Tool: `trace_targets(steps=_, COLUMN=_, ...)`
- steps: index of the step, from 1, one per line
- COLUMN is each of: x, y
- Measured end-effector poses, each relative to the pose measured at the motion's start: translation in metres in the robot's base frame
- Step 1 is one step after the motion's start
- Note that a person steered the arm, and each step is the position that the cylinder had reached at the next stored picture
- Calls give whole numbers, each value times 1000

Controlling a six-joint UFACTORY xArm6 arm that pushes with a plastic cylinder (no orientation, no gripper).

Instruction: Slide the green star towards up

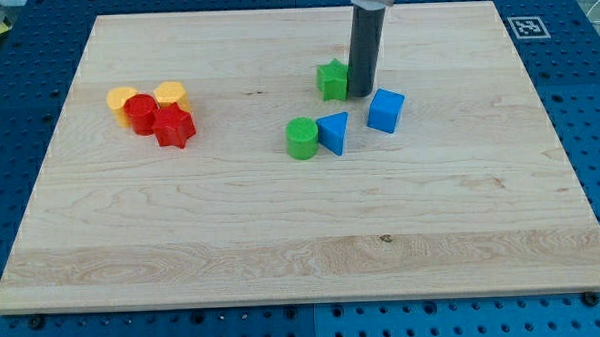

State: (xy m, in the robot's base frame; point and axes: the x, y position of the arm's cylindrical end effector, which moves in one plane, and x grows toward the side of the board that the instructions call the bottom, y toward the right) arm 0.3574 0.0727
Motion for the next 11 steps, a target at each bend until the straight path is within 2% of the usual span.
trace_targets(steps=1, x=-1, y=-19)
trace_targets(steps=3, x=49, y=-7)
trace_targets(steps=4, x=55, y=-17)
trace_targets(steps=6, x=42, y=-30)
trace_targets(steps=9, x=-19, y=-32)
trace_targets(steps=11, x=3, y=-50)
